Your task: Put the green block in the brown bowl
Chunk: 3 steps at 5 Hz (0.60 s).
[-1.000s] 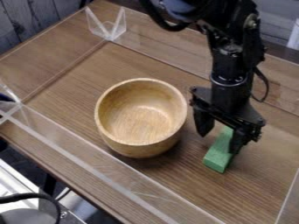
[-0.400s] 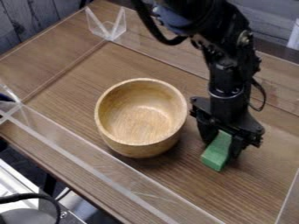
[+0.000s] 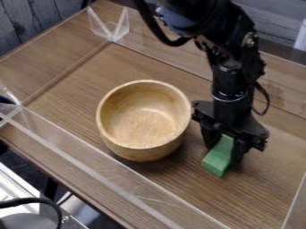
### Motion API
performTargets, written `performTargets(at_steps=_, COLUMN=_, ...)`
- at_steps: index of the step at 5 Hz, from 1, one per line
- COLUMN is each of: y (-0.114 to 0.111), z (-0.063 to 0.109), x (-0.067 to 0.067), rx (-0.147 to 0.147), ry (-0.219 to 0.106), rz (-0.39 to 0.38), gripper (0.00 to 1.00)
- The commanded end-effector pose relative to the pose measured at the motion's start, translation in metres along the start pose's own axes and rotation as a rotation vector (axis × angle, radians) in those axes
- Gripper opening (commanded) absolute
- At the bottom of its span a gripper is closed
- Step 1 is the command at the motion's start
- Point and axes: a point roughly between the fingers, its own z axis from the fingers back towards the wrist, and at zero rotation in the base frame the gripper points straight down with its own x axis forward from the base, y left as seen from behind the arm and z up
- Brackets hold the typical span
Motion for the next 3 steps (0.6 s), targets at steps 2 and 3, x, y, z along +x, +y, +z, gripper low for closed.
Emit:
performTargets(at_steps=2, y=-0.004, z=0.050, x=0.007, rx=0.007, ry=-0.062, rz=0.016, gripper=0.00)
performTargets(at_steps=3, y=0.006, z=0.081, x=0.007, rx=0.026, ry=-0.072, rz=0.010, gripper=0.00)
